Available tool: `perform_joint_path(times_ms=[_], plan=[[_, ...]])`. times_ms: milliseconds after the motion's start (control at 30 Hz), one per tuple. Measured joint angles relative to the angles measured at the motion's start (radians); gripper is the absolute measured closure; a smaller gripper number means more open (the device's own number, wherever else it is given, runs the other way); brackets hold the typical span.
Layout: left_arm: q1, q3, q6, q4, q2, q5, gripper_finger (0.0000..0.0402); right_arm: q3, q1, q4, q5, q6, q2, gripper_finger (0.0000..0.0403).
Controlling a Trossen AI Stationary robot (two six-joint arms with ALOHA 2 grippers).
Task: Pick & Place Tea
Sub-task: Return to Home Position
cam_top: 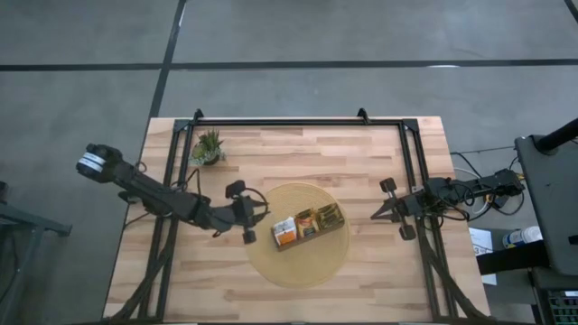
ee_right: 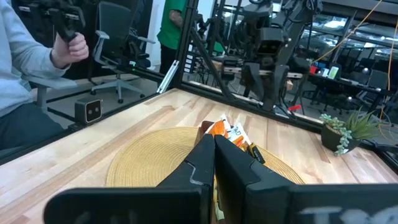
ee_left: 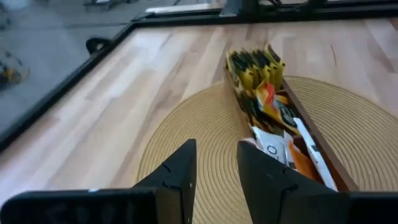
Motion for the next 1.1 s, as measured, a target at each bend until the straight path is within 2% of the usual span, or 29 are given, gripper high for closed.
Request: perform_joint_path(times_ms=[133,333,400,567,633,867,1100], plan=[[0.003,-0.016,-0.103,-0.006,-0.003,-0.003,0.0291,0.0,0.0,0.0,0.0,0.0,0.0,0.0394],[0.028,-0.044,-0.145,0.024,-0.008,0.02,0.0291,0.0,0.0,0.0,0.0,0.0,0.0,0.0394],[0.045,-0.058,-0.146,0.065,-0.009,0.078,0.0291,0.0,0.0,0.0,0.0,0.0,0.0,0.0394],[0.108,-0.112,-0.11,0.218,-0.01,0.299,0.0291,0.0,0.0,0.0,0.0,0.0,0.0,0.0394],[0.131,-0.132,-0.108,0.252,-0.011,0.349,0.0291,0.0,0.0,0.0,0.0,0.0,0.0,0.0394],[0.164,-0.183,-0.128,0.249,-0.054,0.364,0.0291,0.0,0.0,0.0,0.0,0.0,0.0,0.0394],[0.165,-0.24,-0.125,0.254,-0.173,0.364,0.0291,0.0,0.0,0.0,0.0,0.0,0.0,0.0394]])
